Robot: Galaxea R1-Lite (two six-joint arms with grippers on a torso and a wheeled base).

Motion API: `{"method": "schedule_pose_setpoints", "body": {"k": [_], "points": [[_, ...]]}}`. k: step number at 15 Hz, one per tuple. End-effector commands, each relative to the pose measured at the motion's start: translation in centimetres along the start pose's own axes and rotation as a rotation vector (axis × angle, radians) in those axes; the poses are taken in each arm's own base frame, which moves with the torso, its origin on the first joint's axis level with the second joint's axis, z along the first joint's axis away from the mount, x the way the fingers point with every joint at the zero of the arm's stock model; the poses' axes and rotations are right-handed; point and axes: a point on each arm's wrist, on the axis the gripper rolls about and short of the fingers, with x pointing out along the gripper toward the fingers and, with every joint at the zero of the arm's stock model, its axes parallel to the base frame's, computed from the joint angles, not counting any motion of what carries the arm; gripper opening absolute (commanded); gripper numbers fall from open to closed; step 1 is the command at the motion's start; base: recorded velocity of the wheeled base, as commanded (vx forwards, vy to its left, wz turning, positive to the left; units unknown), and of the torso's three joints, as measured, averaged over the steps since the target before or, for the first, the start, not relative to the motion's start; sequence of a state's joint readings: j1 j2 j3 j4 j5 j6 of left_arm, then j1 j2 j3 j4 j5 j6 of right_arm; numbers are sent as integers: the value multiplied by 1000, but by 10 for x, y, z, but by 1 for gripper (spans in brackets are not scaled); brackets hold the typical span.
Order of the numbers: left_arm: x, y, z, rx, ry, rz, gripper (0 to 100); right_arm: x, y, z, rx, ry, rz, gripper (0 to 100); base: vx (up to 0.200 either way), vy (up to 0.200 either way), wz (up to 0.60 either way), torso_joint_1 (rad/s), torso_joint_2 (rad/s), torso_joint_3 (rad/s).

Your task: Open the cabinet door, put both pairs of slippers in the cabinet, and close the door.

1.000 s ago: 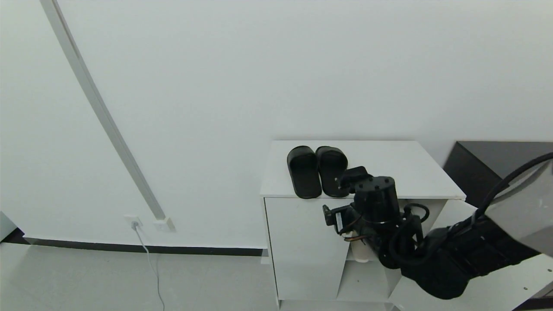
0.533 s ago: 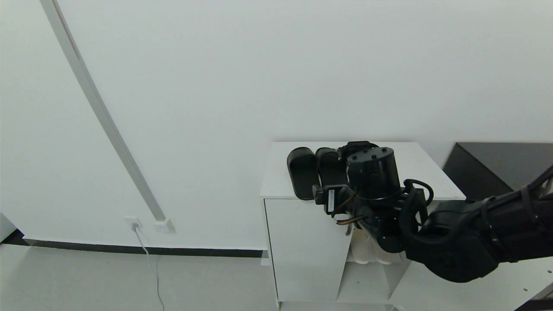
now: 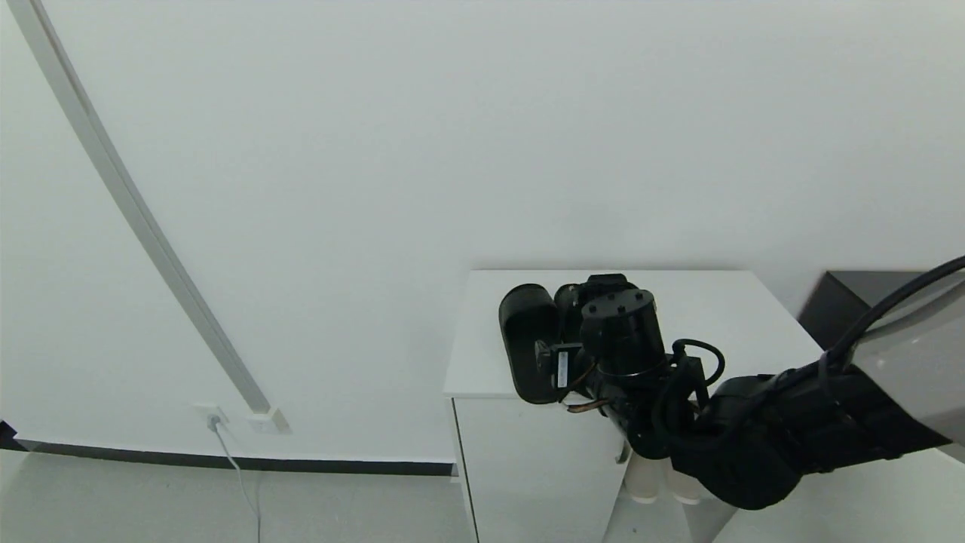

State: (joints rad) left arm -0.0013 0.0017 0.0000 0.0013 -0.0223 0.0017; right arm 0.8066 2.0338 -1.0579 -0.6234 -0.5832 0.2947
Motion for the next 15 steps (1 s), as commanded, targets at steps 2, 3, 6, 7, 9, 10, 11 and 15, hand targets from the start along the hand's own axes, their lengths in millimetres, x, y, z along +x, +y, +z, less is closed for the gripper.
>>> {"method": "schedule_pose_setpoints", "body": {"k": [2,3,6,7,9,10,11,15], "points": [[0,0,0,-2,-1,-1,0,27,3,-28,-16,22,-18,100,0,0,0,0,0,0],[0,0,0,-2,-1,-1,0,35,2,-29,-10,14,-27,100,0,0,0,0,0,0],[0,0,0,-2,-1,1,0,62,0,-27,9,-13,-47,100,0,0,0,0,0,0],[0,0,0,-2,-1,1,0,69,2,-24,14,-27,-48,100,0,0,0,0,0,0],[0,0,0,-3,-1,1,0,83,3,-21,1,-53,-55,100,0,0,0,0,0,0],[0,0,0,-3,-1,1,0,93,2,-19,-11,-68,-64,100,0,0,0,0,0,0],[0,0,0,-3,-1,1,0,101,1,-16,-16,-84,-71,100,0,0,0,0,0,0],[0,0,0,-5,-1,2,0,122,1,-17,-24,-109,-86,100,0,0,0,0,0,0]]}}
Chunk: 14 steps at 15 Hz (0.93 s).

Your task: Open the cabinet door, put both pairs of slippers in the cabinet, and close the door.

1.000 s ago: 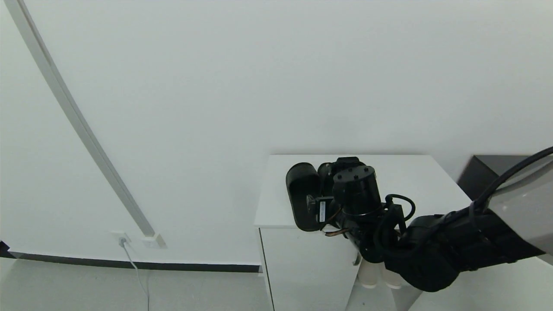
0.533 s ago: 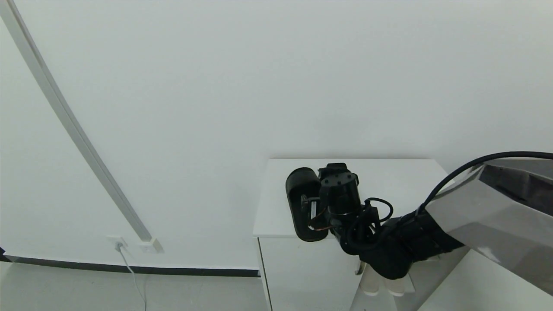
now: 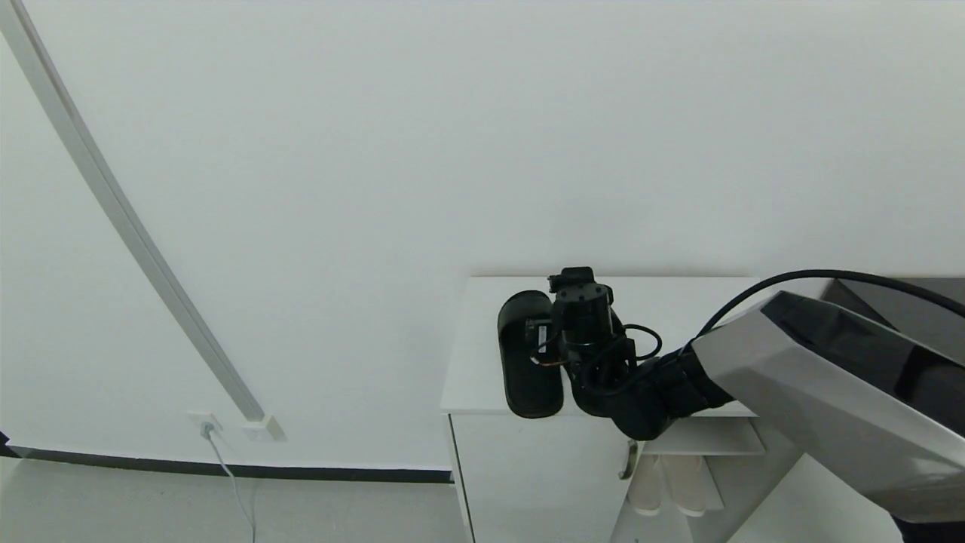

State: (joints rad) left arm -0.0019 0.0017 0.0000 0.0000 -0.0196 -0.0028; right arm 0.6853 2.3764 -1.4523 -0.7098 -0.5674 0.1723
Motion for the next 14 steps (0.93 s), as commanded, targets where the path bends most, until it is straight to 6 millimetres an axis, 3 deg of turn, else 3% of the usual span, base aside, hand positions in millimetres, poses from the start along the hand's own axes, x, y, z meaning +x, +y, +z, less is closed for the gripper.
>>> {"method": "schedule_pose_setpoints", "body": {"k": [1,4,5,10,12,14], "points": [[0,0,0,0,0,0,0,12,1,-10,-4,5,-10,100,0,0,0,0,0,0],[0,0,0,0,0,0,0,13,2,-11,-17,6,3,100,0,0,0,0,0,0],[0,0,0,0,0,0,0,13,2,-10,-18,5,3,0,0,0,0,0,0,0],[0,0,0,0,0,0,0,12,2,-7,-18,-1,2,0,0,0,0,0,0,0],[0,0,0,0,0,0,0,6,0,6,-14,-21,5,0,0,0,0,0,0,0],[0,0,0,0,0,0,0,-14,-5,34,0,-52,19,0,0,0,0,0,0,0]]}}
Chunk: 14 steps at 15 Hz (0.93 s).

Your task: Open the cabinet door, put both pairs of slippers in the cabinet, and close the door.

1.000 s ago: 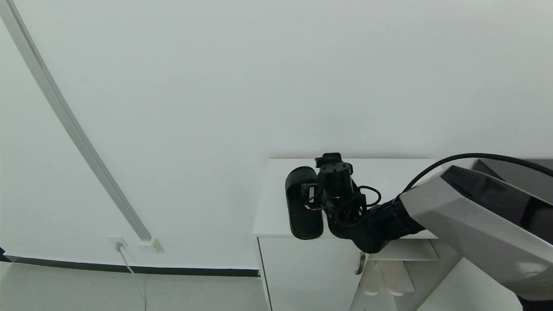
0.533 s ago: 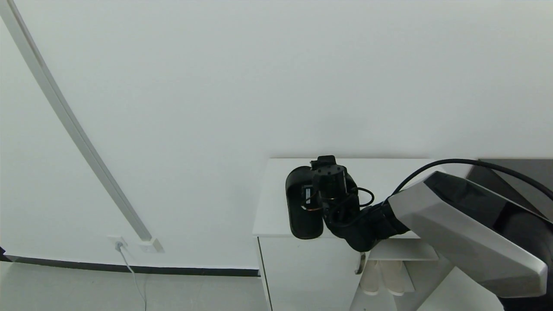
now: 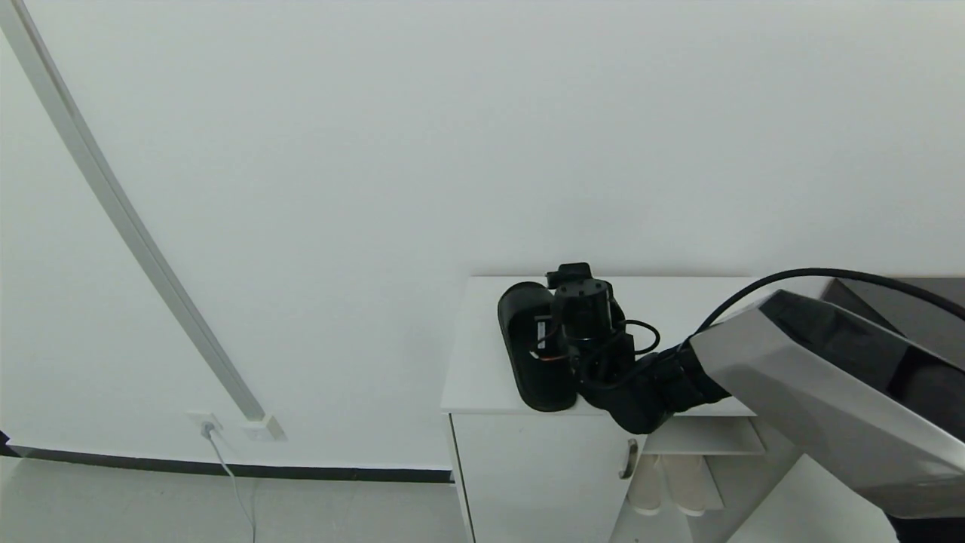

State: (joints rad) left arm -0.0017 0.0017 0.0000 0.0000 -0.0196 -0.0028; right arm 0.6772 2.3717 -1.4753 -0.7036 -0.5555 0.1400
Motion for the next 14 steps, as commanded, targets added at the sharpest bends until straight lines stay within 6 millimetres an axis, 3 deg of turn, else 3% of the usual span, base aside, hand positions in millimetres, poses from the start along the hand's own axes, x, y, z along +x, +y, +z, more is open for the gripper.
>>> {"method": "schedule_pose_setpoints", "body": {"k": [1,4,11,14], "points": [[0,0,0,0,0,0,0,-27,-6,34,18,-41,24,0,0,0,0,0,0,0],[0,0,0,1,1,-2,0,-65,-17,52,2,-30,101,0,0,0,0,0,0,0],[0,0,0,1,0,-2,0,-180,-71,41,-43,69,383,0,0,0,0,0,0,0],[0,0,0,1,0,-2,0,-199,-73,33,-62,92,415,0,0,0,0,0,0,0]]}}
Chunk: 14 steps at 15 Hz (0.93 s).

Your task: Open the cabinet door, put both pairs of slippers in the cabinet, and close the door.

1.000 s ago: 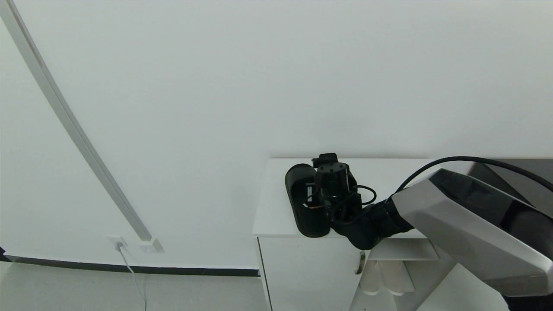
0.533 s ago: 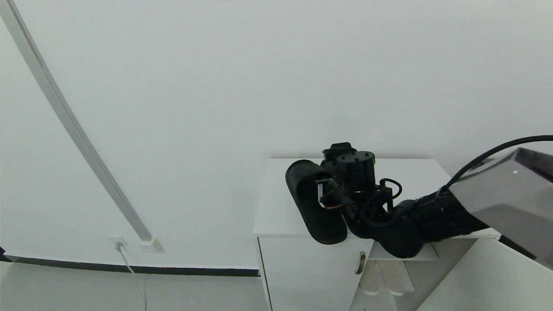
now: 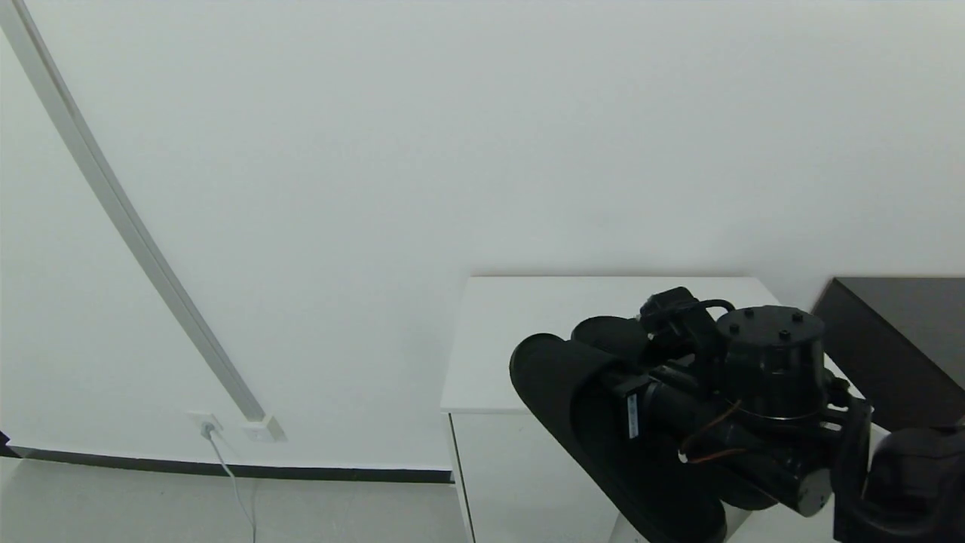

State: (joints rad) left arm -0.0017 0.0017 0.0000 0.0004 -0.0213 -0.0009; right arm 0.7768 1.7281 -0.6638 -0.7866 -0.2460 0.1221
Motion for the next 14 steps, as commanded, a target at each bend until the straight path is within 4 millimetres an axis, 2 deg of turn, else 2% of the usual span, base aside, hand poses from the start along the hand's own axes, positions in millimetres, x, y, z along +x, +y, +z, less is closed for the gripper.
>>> {"method": "schedule_pose_setpoints", "body": {"k": [1,2,9,14], "points": [[0,0,0,-1,-1,0,0,-18,2,8,5,-40,24,0,0,0,0,0,0,0],[0,0,0,2,1,0,0,-18,4,7,2,-37,31,0,0,0,0,0,0,0],[0,0,0,1,-1,-2,0,-22,4,-5,-11,4,27,0,-200,0,0,2,2,1],[0,0,0,1,1,-3,0,-14,4,-13,-15,37,28,0,0,0,0,0,0,0]]}}
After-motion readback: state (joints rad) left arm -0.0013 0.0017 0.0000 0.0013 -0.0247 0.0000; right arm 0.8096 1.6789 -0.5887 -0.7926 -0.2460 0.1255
